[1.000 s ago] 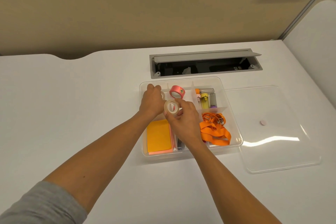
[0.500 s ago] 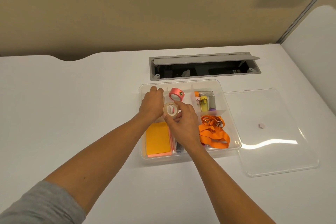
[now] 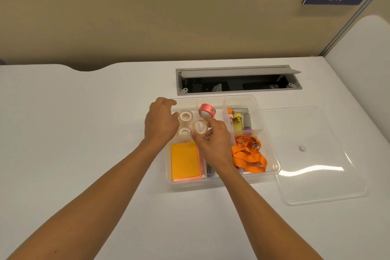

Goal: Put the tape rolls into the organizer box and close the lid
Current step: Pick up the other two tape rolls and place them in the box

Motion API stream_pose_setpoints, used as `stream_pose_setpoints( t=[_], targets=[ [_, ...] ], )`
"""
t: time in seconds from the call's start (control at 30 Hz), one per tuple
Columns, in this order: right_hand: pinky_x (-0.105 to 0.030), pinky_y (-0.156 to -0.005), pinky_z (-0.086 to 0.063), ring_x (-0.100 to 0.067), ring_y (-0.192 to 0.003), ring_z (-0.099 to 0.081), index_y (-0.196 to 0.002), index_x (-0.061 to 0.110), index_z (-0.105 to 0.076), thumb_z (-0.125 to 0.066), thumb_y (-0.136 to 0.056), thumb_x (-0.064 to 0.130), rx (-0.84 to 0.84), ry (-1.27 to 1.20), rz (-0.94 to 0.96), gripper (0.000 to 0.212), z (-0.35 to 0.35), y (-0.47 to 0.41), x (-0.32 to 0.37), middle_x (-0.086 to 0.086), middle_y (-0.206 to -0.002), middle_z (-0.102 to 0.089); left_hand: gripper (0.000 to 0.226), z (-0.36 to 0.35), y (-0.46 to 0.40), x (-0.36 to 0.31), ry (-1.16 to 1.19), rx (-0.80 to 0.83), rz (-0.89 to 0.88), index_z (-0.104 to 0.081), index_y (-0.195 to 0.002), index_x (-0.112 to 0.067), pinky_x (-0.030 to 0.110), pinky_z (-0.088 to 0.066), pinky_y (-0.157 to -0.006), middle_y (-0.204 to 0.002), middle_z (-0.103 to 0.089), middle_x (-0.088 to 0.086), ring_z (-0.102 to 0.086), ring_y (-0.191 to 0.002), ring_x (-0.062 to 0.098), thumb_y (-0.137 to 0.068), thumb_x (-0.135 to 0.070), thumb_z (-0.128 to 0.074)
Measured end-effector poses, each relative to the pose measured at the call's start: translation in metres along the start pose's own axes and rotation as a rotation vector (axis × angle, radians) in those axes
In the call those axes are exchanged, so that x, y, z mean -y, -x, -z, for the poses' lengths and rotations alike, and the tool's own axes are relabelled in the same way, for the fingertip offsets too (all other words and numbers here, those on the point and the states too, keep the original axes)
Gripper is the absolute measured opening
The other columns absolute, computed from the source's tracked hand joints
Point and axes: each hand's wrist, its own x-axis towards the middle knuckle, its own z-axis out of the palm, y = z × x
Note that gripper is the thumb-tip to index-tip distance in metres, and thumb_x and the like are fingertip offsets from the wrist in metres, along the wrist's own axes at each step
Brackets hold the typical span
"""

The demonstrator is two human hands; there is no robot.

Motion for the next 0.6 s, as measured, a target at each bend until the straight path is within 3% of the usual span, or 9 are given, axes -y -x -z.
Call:
stream_pose_setpoints(
  t=[0.13,0.23,0.4,0.5,0.6],
  targets=[
    [-0.032,-0.087,-0.052,-0.016,-0.109,-0.055,-0.13,0.029,-0.047,-0.07,-0.081,0.039,-0.001,0.054,0.059,0.055,-0.003,-0.005,0.013,0.002,-0.129,-0.053,0.038,0.011,0.017,0.029,0.254,0.024,0.265,-0.058,-0.121,-0.02,0.035,-0.051,-0.083,-0.125,-0.058,0.003,-0.058,-0.103,0.021,-0.085,-0.027,-0.067],
    [-0.029,-0.081,-0.047,-0.018,-0.103,-0.056,-0.124,0.023,-0.051,-0.072,-0.076,0.031,0.037,0.165,0.102,0.052,-0.006,-0.016,0.024,0.0,-0.122,-0.056,0.034,0.014,0.027,0.04,0.465,0.161,0.415,-0.06,-0.116,-0.021,0.036,-0.055,-0.083,-0.116,-0.063,0.001,-0.061,-0.097,0.019,-0.084,-0.028,-0.069],
    [-0.039,-0.074,-0.056,-0.024,-0.09,-0.061,-0.114,0.016,-0.057,-0.072,-0.071,0.027,0.227,0.425,0.062,0.046,-0.015,-0.037,0.039,-0.003,-0.103,-0.061,0.033,0.017,0.038,0.041,0.565,0.256,0.412,-0.061,-0.117,-0.016,0.034,-0.061,-0.071,-0.098,-0.065,0.001,-0.065,-0.082,0.014,-0.085,-0.021,-0.068],
    [-0.032,-0.067,-0.052,-0.02,-0.084,-0.058,-0.107,0.016,-0.058,-0.074,-0.071,0.031,0.321,0.551,0.064,0.042,-0.022,-0.048,0.045,-0.001,-0.093,-0.058,0.034,0.018,0.039,0.04,0.567,0.272,0.413,-0.059,-0.118,-0.015,0.038,-0.061,-0.075,-0.098,-0.064,0.001,-0.064,-0.082,0.016,-0.086,-0.02,-0.068],
    [-0.023,-0.053,-0.038,-0.017,-0.078,-0.051,-0.104,0.013,-0.055,-0.077,-0.071,0.033,0.398,0.64,0.083,0.044,-0.028,-0.056,0.049,-0.002,-0.09,-0.056,0.034,0.021,0.038,0.039,0.571,0.287,0.416,-0.059,-0.118,-0.015,0.039,-0.061,-0.077,-0.097,-0.063,0.002,-0.064,-0.081,0.017,-0.086,-0.019,-0.068]
  ],
)
